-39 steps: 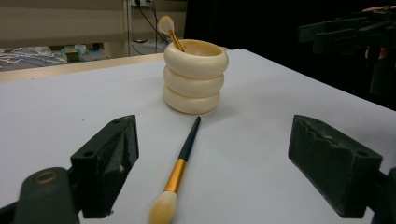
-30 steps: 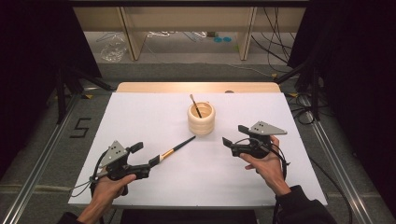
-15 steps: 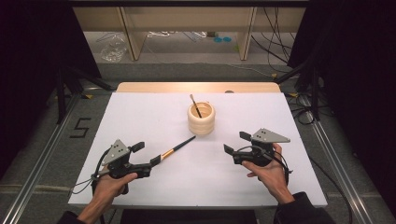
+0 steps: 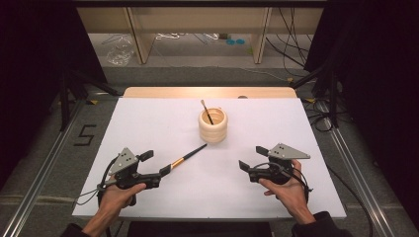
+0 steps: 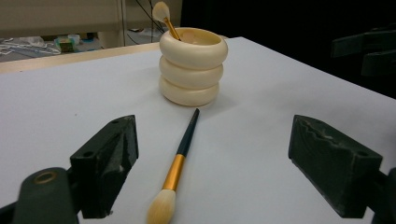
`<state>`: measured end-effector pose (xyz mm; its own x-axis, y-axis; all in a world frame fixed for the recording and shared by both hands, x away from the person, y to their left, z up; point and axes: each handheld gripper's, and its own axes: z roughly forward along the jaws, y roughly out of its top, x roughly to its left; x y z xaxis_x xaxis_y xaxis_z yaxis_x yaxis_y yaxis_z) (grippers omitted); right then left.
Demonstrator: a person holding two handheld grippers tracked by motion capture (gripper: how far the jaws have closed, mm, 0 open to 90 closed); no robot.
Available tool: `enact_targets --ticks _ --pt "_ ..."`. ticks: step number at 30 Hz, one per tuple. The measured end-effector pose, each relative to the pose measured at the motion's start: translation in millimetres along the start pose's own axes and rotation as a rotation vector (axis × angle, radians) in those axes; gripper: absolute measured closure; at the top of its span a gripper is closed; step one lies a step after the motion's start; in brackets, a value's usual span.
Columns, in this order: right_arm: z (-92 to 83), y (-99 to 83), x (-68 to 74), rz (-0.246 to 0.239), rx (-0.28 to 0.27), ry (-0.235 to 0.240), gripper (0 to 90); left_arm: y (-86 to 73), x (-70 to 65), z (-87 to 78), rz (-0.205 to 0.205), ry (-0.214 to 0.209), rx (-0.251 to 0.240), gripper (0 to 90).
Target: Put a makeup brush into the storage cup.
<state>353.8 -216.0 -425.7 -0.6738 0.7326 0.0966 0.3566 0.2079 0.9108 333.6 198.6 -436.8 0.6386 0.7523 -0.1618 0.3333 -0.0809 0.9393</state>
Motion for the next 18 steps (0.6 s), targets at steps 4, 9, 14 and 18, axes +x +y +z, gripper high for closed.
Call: enact_targets --ticks 4,9,14,18 --pt "1.1 -0.8 -1.0 -0.008 0.000 0.008 18.7 1.1 1.7 1.7 0.017 0.000 0.013 16.0" --pt "2.6 -1.8 -2.1 -0.027 -0.016 -0.006 18.7 3.3 3.4 6.9 0.029 -0.004 0.040 16.0" --pt "2.0 -1.9 -1.2 -0.012 0.010 0.009 18.8 8.6 4.4 14.4 0.032 -0.006 0.097 16.0" --pt "3.1 -2.0 -1.0 -0.009 0.006 0.019 18.9 14.2 6.3 22.8 0.060 -0.015 0.156 16.1"
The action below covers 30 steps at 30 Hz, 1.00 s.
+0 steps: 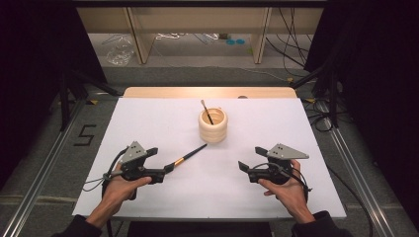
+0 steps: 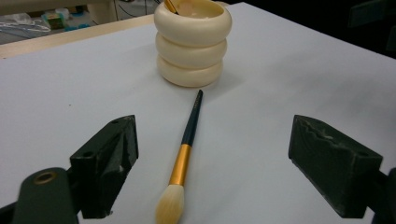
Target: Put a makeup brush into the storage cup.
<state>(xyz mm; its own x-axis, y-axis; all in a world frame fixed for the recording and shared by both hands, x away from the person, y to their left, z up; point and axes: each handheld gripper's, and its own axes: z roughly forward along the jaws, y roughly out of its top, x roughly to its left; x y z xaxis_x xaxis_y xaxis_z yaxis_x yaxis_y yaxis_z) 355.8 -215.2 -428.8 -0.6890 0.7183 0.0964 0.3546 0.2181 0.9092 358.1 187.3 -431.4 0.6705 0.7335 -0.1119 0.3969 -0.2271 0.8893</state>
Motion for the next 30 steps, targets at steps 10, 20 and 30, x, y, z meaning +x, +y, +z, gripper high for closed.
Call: enact_targets --ticks 10,20,30 --pt "1.6 -0.7 1.0 0.006 0.005 0.005 19.3 22.5 5.5 25.3 0.135 -0.029 0.204 19.0" --pt "3.5 -1.3 0.8 -0.010 -0.010 0.006 19.3 31.0 12.1 57.6 0.188 -0.042 0.394 22.5" --pt "4.5 -1.6 2.2 -0.017 -0.006 0.026 19.5 39.6 15.0 79.5 0.205 -0.046 0.501 28.6"
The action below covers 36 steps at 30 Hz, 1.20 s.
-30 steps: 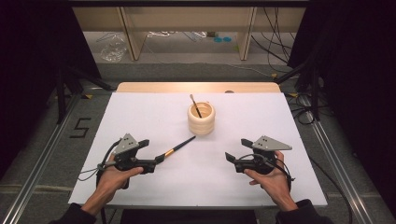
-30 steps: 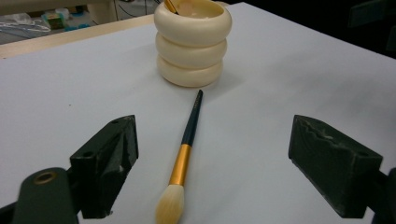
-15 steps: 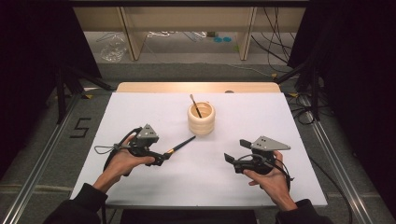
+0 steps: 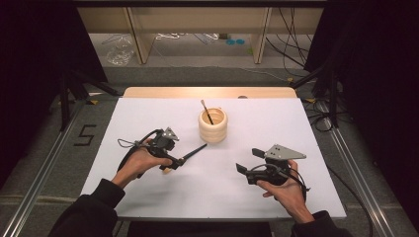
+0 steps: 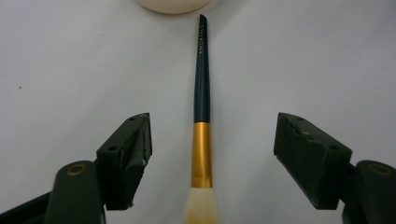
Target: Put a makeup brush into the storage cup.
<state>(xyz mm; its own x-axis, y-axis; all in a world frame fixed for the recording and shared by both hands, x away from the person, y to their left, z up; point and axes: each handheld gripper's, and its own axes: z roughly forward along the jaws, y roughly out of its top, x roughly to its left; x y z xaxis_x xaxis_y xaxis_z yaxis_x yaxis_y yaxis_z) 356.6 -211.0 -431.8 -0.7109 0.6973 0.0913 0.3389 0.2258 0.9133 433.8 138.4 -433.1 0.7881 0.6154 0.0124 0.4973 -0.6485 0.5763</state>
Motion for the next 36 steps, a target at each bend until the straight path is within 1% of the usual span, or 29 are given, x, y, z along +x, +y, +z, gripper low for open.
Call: enact_targets --ticks 2,3,5,6,7,8,11,12,15,16,17,18,19,20,21,24,25,26,28,30,33,35,36 --pt "0.0 -0.1 0.1 0.007 0.004 0.006 19.5 3.5 0.9 3.4 0.003 -0.009 0.023 30.4" --pt "-0.1 -0.2 0.9 0.023 0.012 0.015 19.6 4.7 1.6 4.2 0.013 -0.015 0.034 31.2" --pt "0.1 -0.2 1.0 0.022 0.012 0.016 19.6 6.6 2.9 7.3 0.025 -0.021 0.044 32.1" --pt "0.1 -0.1 0.5 0.013 0.008 0.011 19.6 6.9 2.6 8.8 0.015 -0.028 0.057 32.8" --pt "0.3 -0.2 0.2 0.005 0.002 0.007 19.6 7.0 3.7 10.7 0.025 -0.026 0.065 33.5" --pt "0.3 -0.2 0.3 0.007 0.003 0.008 19.6 6.4 4.2 13.2 0.020 -0.022 0.065 34.0" --pt "0.3 -0.2 0.6 0.007 0.002 0.011 19.7 5.8 6.8 19.0 0.017 -0.023 0.093 35.1" --pt "0.2 -0.3 1.5 0.023 0.011 0.022 19.7 5.8 7.3 20.2 0.011 -0.029 0.097 35.3" --pt "0.4 -0.3 1.4 0.020 0.012 0.022 19.8 7.5 10.4 22.9 0.004 -0.029 0.103 37.2" --pt "0.8 -0.3 0.6 0.005 0.004 0.011 19.8 8.5 11.8 23.2 0.017 -0.027 0.118 37.7" --pt "0.8 -0.4 0.6 0.006 0.004 0.012 19.8 9.0 11.9 24.3 0.016 -0.026 0.117 38.2" --pt "0.8 -0.3 0.6 0.006 0.005 0.012 19.8 10.6 12.8 24.3 0.028 -0.028 0.136 38.7" --pt "0.8 -0.3 0.7 0.007 0.003 0.016 19.8 12.7 14.5 23.6 0.054 -0.031 0.161 39.6" --pt "0.8 -0.3 0.7 0.007 0.003 0.017 19.8 14.3 13.0 25.2 0.040 -0.034 0.148 40.7" --pt "0.8 -0.4 0.7 0.007 0.004 0.017 19.8 15.9 13.4 25.0 0.051 -0.038 0.160 42.0" --pt "0.7 -0.4 0.6 0.005 0.003 0.016 19.9 20.0 11.8 27.8 0.062 -0.047 0.176 45.0" --pt "0.6 -0.4 0.7 0.005 0.003 0.017 19.9 21.3 12.1 28.5 0.079 -0.053 0.195 45.7" --pt "0.6 -0.4 0.8 0.005 0.003 0.018 19.9 22.0 10.5 30.4 0.076 -0.058 0.206 46.6" --pt "0.6 -0.4 0.7 0.005 0.004 0.018 19.9 23.1 9.2 32.6 0.083 -0.060 0.225 48.3" --pt "0.6 -0.4 0.7 0.005 0.004 0.018 19.9 23.6 8.8 34.5 0.083 -0.062 0.234 50.0" --pt "0.7 -0.4 0.8 0.003 0.004 0.020 19.9 23.3 11.3 37.2 0.093 -0.060 0.257 52.3" --pt "0.7 -0.4 0.9 0.005 0.005 0.021 19.9 22.6 12.1 39.4 0.089 -0.049 0.263 54.3" --pt "0.7 -0.4 0.8 0.004 0.005 0.020 19.9 22.0 12.7 40.8 0.086 -0.054 0.271 55.0"
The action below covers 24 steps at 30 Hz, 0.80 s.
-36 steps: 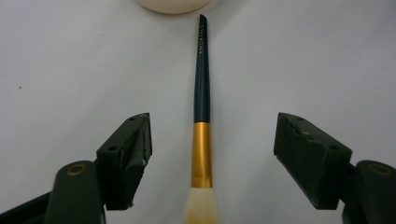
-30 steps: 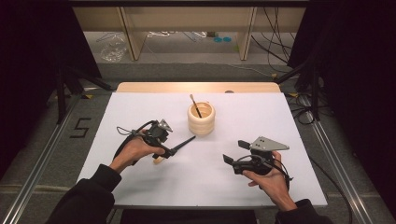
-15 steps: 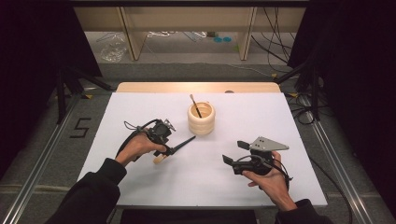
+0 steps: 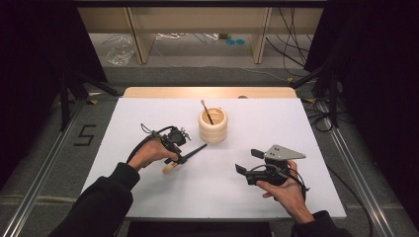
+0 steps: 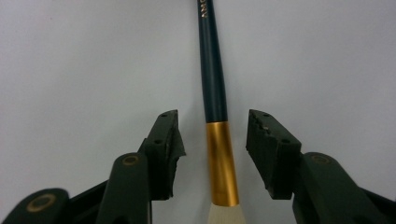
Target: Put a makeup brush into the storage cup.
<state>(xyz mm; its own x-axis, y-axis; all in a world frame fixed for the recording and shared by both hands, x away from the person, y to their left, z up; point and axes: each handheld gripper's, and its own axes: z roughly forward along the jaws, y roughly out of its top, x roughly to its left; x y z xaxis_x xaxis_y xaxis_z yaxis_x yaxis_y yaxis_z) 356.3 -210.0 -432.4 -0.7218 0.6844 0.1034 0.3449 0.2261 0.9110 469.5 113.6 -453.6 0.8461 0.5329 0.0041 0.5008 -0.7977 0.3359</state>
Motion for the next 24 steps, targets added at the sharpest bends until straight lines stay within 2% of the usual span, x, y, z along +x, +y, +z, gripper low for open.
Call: enact_targets --ticks 2,7,9,10,11,13,20,21,22,24 --pt "0.0 0.0 -0.1 0.001 0.000 0.000 19.9 0.4 1.7 1.2 0.013 -0.005 0.017 56.4" --pt "0.3 -0.1 0.0 0.002 0.000 0.002 20.1 0.5 2.7 3.6 0.006 -0.009 0.028 62.3" --pt "-2.5 0.9 0.3 0.004 0.032 -0.008 20.2 0.6 3.9 5.0 0.010 -0.012 0.032 63.9" --pt "-2.6 0.9 0.4 0.004 0.033 -0.008 20.3 0.6 3.9 6.1 0.008 -0.017 0.031 65.0" --pt "-1.1 0.3 0.4 0.008 0.016 -0.003 20.3 1.0 4.8 6.0 0.027 -0.022 0.054 65.9" --pt "-0.7 0.0 -0.1 0.002 0.014 -0.004 20.3 1.4 4.3 7.8 0.019 -0.026 0.049 67.4" --pt "-0.5 -0.2 -0.1 0.002 0.015 0.001 20.5 3.6 5.5 8.1 0.032 -0.032 0.058 74.0" --pt "-0.7 -0.1 0.6 0.014 0.025 0.006 20.5 4.3 5.0 8.3 0.038 -0.031 0.062 74.9" --pt "0.9 -0.6 0.5 0.016 0.010 0.014 20.5 5.7 5.8 7.3 0.069 -0.027 0.088 75.3" --pt "1.4 -0.7 -0.2 0.002 -0.001 0.007 20.5 8.1 4.9 7.2 0.085 -0.026 0.107 76.1"
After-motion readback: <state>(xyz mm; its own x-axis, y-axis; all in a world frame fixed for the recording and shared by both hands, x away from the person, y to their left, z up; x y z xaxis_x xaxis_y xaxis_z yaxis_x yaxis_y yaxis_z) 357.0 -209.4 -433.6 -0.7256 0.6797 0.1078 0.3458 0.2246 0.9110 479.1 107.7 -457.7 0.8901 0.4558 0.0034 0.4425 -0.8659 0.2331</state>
